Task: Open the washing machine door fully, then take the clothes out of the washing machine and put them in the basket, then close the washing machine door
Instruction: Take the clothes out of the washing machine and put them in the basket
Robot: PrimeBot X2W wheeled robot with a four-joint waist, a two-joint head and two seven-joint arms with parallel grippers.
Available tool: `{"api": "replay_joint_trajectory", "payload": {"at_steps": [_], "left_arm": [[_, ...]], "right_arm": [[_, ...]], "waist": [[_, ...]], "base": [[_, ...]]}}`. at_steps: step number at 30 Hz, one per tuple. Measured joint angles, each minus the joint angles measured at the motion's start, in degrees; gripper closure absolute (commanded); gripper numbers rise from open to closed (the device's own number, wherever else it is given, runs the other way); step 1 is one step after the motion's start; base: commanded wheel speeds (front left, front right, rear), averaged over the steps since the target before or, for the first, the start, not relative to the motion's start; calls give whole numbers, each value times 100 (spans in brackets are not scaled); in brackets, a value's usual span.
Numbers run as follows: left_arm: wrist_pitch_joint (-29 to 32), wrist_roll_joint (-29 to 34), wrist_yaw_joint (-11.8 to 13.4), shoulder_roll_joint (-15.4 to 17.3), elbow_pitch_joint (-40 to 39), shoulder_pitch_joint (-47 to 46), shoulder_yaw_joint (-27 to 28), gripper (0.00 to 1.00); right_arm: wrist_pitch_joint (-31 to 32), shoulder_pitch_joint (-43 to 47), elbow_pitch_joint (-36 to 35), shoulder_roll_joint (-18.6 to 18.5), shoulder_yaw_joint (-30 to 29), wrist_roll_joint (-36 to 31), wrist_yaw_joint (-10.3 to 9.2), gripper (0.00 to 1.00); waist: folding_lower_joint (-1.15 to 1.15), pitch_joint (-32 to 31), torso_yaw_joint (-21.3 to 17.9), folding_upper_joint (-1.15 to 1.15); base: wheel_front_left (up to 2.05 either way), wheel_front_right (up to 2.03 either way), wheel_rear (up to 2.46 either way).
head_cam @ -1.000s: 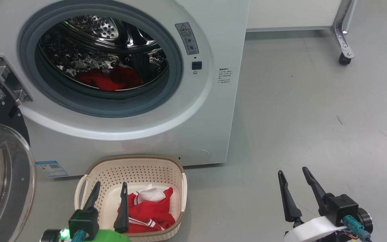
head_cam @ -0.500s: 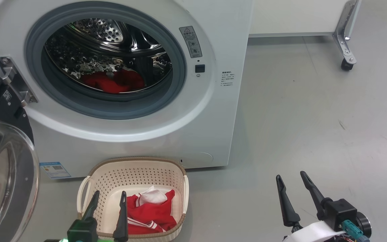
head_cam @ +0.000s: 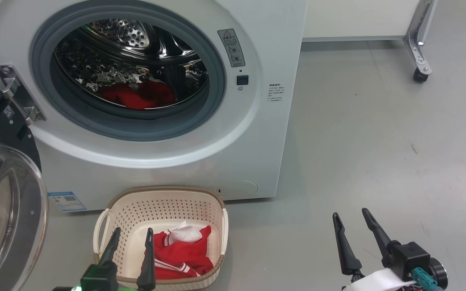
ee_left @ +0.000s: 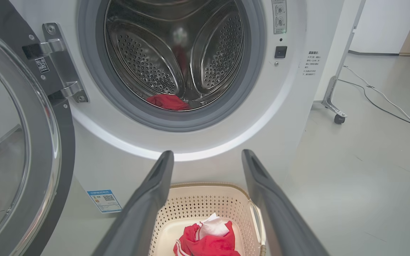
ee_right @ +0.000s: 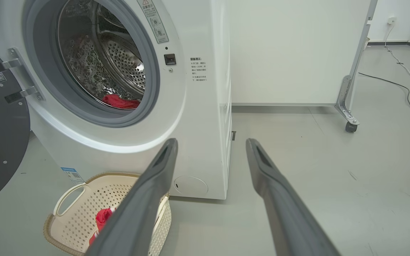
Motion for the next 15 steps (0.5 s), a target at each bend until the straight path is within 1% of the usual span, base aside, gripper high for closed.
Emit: {"api": "replay_joint_trajectory", "payload": {"at_steps": [15], "left_arm": [[9,-1,18,3,-172,8,-97,0]], "right_arm": [[0,-24,-147,0,13,-62,10,0]], "waist": [[0,341,-15,0]], "base": [[0,0,0]]}}
